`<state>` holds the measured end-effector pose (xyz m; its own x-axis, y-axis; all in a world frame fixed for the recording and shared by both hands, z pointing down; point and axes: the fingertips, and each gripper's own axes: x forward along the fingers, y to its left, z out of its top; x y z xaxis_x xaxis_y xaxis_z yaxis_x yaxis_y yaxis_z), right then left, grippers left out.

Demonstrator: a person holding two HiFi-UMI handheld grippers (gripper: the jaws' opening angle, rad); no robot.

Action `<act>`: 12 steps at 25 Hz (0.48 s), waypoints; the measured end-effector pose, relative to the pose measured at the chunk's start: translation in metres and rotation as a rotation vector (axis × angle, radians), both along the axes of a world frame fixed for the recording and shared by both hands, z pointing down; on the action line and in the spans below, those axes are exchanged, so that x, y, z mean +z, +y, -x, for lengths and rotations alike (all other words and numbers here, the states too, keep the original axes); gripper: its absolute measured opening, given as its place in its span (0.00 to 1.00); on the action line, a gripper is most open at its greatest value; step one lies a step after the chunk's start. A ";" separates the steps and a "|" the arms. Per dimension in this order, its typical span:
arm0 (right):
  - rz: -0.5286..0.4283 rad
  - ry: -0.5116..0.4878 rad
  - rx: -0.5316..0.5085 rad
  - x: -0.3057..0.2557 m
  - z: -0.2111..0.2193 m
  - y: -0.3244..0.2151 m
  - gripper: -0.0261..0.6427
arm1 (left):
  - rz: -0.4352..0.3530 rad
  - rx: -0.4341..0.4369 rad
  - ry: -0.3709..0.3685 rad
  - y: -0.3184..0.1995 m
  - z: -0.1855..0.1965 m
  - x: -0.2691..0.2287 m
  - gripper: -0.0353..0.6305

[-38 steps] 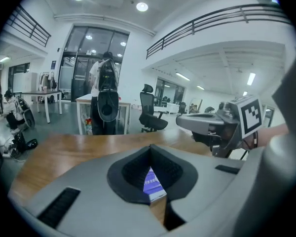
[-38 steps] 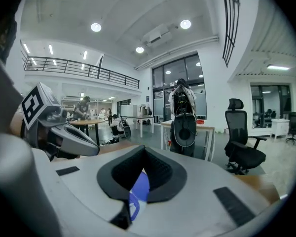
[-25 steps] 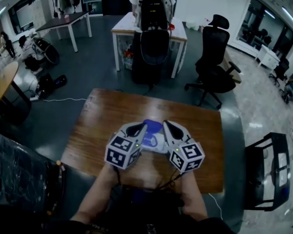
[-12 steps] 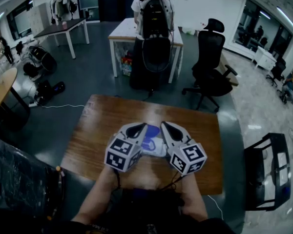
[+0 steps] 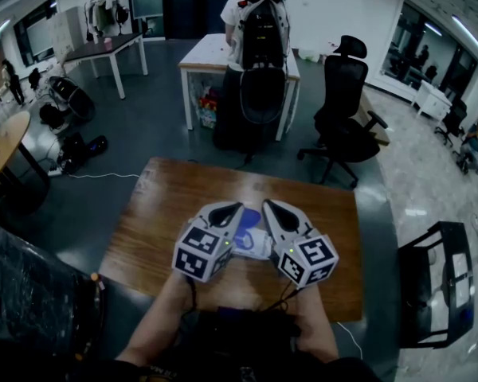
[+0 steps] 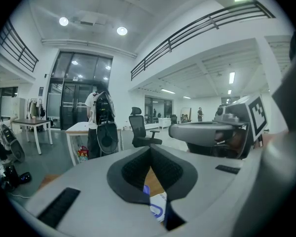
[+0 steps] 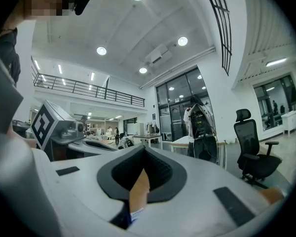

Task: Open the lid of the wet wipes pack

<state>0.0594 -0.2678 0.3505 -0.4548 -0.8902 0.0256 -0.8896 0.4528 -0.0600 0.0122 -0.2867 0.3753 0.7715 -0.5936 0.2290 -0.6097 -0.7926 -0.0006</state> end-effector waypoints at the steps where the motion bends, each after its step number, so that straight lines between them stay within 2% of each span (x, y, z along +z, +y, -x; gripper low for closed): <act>1: -0.001 0.002 -0.001 0.000 0.000 0.000 0.06 | -0.002 0.001 0.001 0.000 -0.001 -0.001 0.06; 12: -0.006 0.011 -0.003 0.001 0.003 0.003 0.06 | -0.009 0.004 0.006 0.003 -0.001 -0.002 0.06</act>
<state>0.0564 -0.2647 0.3517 -0.4573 -0.8889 0.0255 -0.8888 0.4559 -0.0477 0.0136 -0.2837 0.3733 0.7753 -0.5924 0.2192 -0.6064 -0.7951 -0.0039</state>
